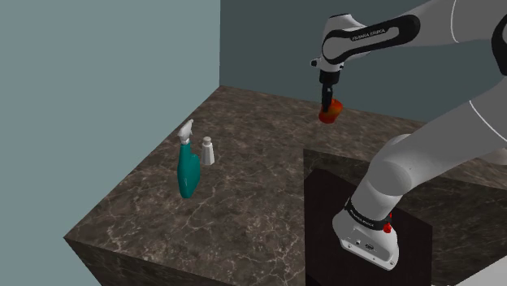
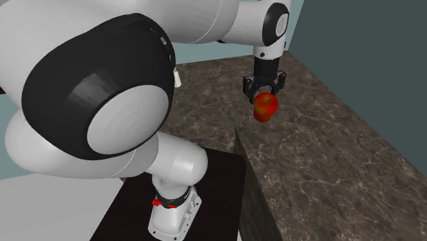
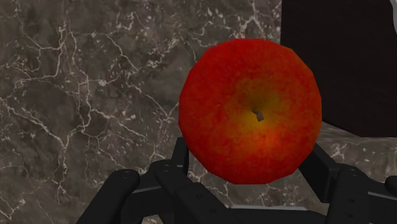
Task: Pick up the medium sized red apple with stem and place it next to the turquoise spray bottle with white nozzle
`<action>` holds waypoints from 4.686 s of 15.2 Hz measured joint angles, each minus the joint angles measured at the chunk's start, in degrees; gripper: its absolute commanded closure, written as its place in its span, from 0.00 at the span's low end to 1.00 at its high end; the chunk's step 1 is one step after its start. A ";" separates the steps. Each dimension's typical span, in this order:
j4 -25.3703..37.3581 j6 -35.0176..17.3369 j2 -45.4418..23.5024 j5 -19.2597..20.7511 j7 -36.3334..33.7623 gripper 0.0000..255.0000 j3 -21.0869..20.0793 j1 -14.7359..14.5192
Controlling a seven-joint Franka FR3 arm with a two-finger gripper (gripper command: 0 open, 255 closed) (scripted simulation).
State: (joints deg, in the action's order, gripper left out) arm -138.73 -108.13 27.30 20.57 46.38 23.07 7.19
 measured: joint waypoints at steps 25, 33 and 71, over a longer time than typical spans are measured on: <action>18.37 18.87 0.66 -2.43 3.13 1.00 -3.01 -0.86; 25.62 24.85 -0.58 -3.06 4.28 1.00 -3.72 -1.16; 54.92 34.08 -27.06 -17.51 -41.37 1.00 -35.05 -17.03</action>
State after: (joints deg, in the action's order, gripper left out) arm -83.81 -74.04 0.24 3.06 5.01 -11.98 -9.84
